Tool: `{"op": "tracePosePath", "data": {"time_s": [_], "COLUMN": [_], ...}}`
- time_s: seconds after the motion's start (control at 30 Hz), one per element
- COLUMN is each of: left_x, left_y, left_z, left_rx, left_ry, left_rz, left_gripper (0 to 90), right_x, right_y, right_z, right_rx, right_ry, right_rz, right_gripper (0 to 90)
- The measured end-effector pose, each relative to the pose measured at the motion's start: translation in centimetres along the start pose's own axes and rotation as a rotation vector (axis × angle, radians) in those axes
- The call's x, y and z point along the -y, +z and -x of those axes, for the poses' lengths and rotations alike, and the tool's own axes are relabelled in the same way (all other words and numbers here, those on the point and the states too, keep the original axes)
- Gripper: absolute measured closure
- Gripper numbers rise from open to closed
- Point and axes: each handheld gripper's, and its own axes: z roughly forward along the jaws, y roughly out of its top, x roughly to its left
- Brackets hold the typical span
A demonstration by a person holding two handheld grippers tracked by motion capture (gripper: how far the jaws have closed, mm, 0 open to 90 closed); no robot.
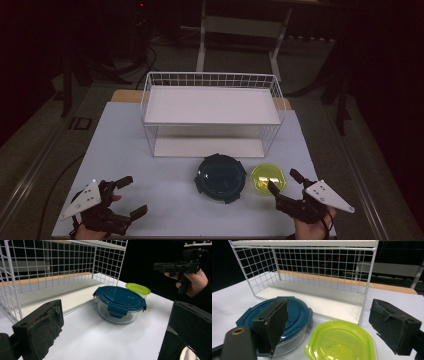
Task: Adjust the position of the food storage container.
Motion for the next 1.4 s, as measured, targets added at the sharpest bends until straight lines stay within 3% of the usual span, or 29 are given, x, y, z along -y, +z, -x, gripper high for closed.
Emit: {"op": "tracePosePath", "data": {"time_s": [0.17,0.33,0.57,0.73,0.8,0.9,1.0,1.1,1.17,1.3,1.4], "left_x": [0.0,-0.1,-0.1,-0.2,-0.2,-0.2,-0.1,-0.1,-0.1,-0.1,-0.1], "left_y": [-0.1,-0.1,-0.2,-0.3,-0.3,-0.3,-0.3,-0.3,-0.3,-0.2,-0.2], "left_z": [0.1,0.1,0.1,0.1,0.1,0.1,0.0,0.0,0.0,0.0,-0.1], "left_rx": [-0.004,0.001,0.0,-0.001,0.0,0.0,0.003,0.003,0.005,0.005,0.006], "left_ry": [0.004,0.008,0.006,0.008,0.008,0.005,0.0,-0.001,-0.003,-0.004,-0.008], "left_rz": [0.001,0.004,0.009,0.01,0.012,0.013,0.012,0.009,0.01,0.01,0.012], "left_gripper": [0.0,0.0,0.0,0.0,0.0,0.0,0.0,0.0,0.0,0.0,0.0], "right_x": [-0.3,-1.2,-2.9,-4.1,-4.9,-5.4,-6.0,-6.1,-5.9,-5.4,-4.6], "right_y": [-0.3,-0.7,-0.4,0.6,1.4,1.9,3.1,3.8,4.8,5.8,7.1], "right_z": [-0.2,-0.9,-1.1,-1.0,-0.6,-0.4,0.0,0.1,0.4,0.5,0.9], "right_rx": [-0.009,-0.019,-0.076,-0.095,-0.116,-0.109,-0.116,-0.105,-0.101,-0.103,-0.095], "right_ry": [0.006,-0.017,-0.007,-0.04,-0.02,-0.023,0.003,0.015,0.056,0.065,0.078], "right_rz": [0.008,0.026,0.021,-0.013,-0.025,-0.049,-0.122,-0.134,-0.157,-0.19,-0.234], "right_gripper": [16.1,16.3,16.9,13.4,12.5,13.0,12.8,12.1,11.8,13.7,22.5]}}
